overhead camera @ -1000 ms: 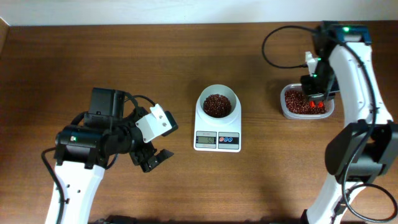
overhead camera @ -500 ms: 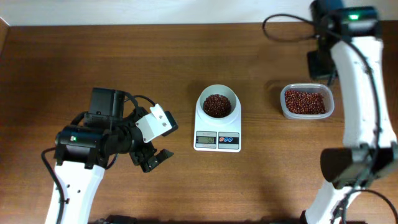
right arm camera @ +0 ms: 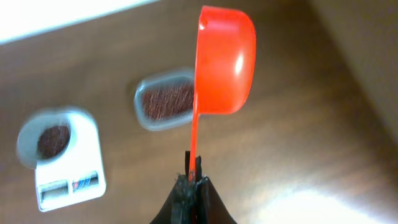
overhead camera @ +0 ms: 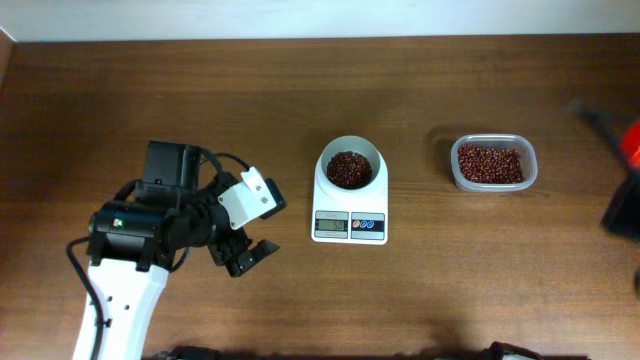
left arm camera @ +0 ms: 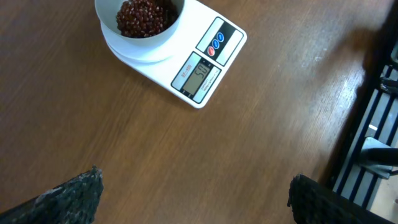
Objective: Scoop and weigh 50g on scale
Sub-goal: 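Lower the scoop with the right gripper to the table right of the scale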
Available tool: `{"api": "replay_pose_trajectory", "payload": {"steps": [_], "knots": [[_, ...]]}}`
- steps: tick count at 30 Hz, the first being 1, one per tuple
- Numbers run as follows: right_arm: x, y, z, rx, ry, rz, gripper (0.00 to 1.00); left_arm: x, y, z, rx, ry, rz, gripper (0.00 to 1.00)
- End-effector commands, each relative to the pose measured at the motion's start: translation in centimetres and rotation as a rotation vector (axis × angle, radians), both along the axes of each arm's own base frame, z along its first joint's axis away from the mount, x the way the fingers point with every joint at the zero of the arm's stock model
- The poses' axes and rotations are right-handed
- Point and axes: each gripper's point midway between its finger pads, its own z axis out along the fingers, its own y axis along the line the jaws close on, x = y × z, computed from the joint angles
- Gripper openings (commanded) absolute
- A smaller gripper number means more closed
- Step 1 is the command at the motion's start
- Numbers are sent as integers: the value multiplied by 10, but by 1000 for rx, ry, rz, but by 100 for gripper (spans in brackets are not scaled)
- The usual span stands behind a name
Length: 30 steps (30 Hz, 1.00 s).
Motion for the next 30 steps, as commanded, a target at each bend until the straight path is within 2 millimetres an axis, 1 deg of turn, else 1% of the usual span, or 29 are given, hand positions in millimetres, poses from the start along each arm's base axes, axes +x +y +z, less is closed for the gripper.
{"api": "replay_pose_trajectory", "payload": {"steps": [1, 2, 4, 7, 9, 10, 12, 13, 16, 18, 20, 21, 28, 30], "knots": [[-1, 29, -79, 210, 151, 66, 4, 0, -1, 0, -10, -3, -16, 99], [2, 37, -99, 269, 157, 67, 4, 0, -1, 0, -10, -3, -16, 99], [8, 57, -145, 413, 170, 98, 4, 0, -1, 0, -10, -3, -16, 99], [13, 73, -213, 562, 212, 85, 4, 0, -1, 0, -10, -3, -16, 99], [15, 82, -246, 654, 230, 61, 4, 0, -1, 0, -10, -3, -16, 99], [17, 87, -255, 693, 227, 63, 4, 0, -1, 0, -10, -3, -16, 99], [23, 93, -267, 744, 208, 75, 4, 0, -1, 0, -10, -3, -16, 99], [26, 92, -274, 749, 196, 67, 4, 0, -1, 0, -10, -3, -16, 99], [34, 88, -281, 726, 156, 74, 4, 0, -1, 0, -10, -3, -16, 99], [33, 81, -288, 683, 162, 46, 4, 0, -1, 0, -10, -3, -16, 99], [30, 68, -300, 612, 183, -7, 4, 0, -1, 0, -10, -3, -16, 99], [28, 66, -303, 601, 189, -16, 4, 0, -1, 0, -10, -3, -16, 99], [30, 66, -321, 577, 163, 13, 4, 0, -1, 0, -10, -3, -16, 99], [30, 66, -329, 575, 148, 22, 4, 0, -1, 0, -10, -3, -16, 99]]}}
